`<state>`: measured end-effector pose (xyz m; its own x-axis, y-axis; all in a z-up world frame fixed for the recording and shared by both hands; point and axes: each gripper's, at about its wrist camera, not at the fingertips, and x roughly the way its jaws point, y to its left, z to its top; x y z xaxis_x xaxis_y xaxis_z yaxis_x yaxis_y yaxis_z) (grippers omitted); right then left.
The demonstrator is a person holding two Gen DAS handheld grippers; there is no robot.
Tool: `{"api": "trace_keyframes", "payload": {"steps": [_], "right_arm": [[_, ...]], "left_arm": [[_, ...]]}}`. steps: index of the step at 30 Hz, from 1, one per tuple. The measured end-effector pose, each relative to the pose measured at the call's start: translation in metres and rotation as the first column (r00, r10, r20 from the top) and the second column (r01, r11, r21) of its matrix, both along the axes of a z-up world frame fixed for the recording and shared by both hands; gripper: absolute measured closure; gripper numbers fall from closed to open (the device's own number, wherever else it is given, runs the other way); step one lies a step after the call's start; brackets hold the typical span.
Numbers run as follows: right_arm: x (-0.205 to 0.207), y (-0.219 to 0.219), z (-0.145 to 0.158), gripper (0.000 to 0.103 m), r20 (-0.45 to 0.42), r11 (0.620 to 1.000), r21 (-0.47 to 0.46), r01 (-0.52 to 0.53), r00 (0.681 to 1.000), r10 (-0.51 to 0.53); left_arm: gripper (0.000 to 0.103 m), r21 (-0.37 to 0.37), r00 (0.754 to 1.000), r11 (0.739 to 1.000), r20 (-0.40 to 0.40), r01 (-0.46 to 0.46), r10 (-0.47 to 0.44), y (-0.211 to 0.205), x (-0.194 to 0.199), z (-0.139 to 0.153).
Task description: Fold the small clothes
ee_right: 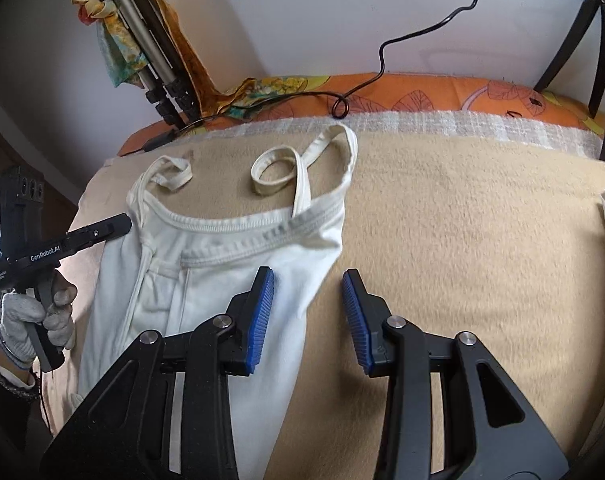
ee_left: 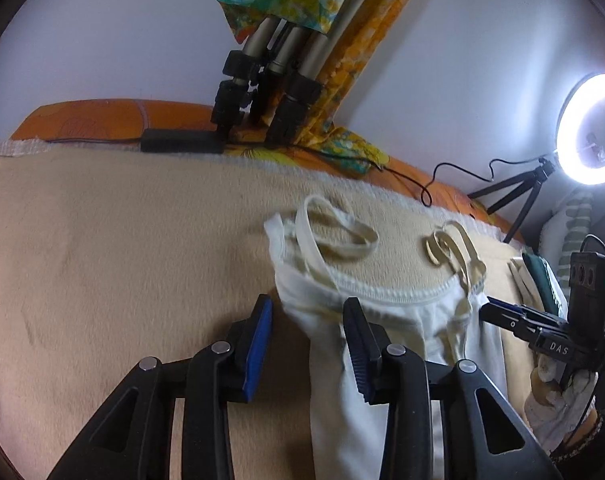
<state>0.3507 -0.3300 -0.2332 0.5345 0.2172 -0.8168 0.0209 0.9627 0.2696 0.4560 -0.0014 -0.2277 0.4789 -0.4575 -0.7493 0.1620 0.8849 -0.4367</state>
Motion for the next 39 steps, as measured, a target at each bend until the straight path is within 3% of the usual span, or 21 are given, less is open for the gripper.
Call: {"api": "trace_keyframes", "payload": {"steps": [4, 7, 9, 10, 12, 24, 34, 39], "right_arm": [[0.016, -0.003, -0.002, 0.064, 0.008, 1.000, 0.026, 0.004, 1.000, -0.004], [0.022, -0.004, -0.002, 0.065, 0.027, 0.999, 0.045, 0.008, 1.000, -0.009], [0.024, -0.002, -0.003, 0.087, 0.030, 0.999, 0.036, 0.002, 1.000, -0.003], [0.025, -0.001, -0.003, 0.090, 0.027, 0.999, 0.040, -0.004, 1.000, 0.003], [0.025, -0.001, -0.002, 0.095, 0.035, 0.999, 0.053, -0.008, 0.999, 0.006], [0.002, 0.003, 0.046, 0.096, 0.167, 0.994, 0.084, -0.065, 0.985, 0.050], [-0.063, 0.016, 0.095, 0.097, 0.252, 0.986, 0.081, -0.144, 0.960, 0.120], [-0.109, 0.031, 0.107, 0.097, 0.255, 0.982, 0.063, -0.177, 0.954, 0.156]], "left_arm": [[0.079, 0.035, 1.000, 0.999, 0.015, 0.016, -0.016, -0.010, 0.009, -0.002], [0.094, 0.061, 0.999, 0.998, 0.036, 0.035, -0.037, -0.018, 0.011, -0.004], [0.101, 0.057, 0.998, 0.997, 0.047, 0.043, -0.045, -0.020, 0.011, -0.005], [0.102, 0.058, 0.998, 0.997, 0.054, 0.042, -0.045, -0.021, 0.011, -0.005], [0.103, 0.057, 0.997, 0.997, 0.058, 0.043, -0.046, -0.022, 0.011, -0.004], [0.103, -0.032, 0.988, 0.999, 0.150, 0.044, -0.039, -0.009, -0.015, 0.033], [0.103, -0.035, 0.969, 0.992, 0.220, 0.119, -0.108, -0.003, -0.089, 0.079], [0.103, -0.024, 0.959, 0.989, 0.249, 0.146, -0.136, 0.000, -0.137, 0.094]]}}
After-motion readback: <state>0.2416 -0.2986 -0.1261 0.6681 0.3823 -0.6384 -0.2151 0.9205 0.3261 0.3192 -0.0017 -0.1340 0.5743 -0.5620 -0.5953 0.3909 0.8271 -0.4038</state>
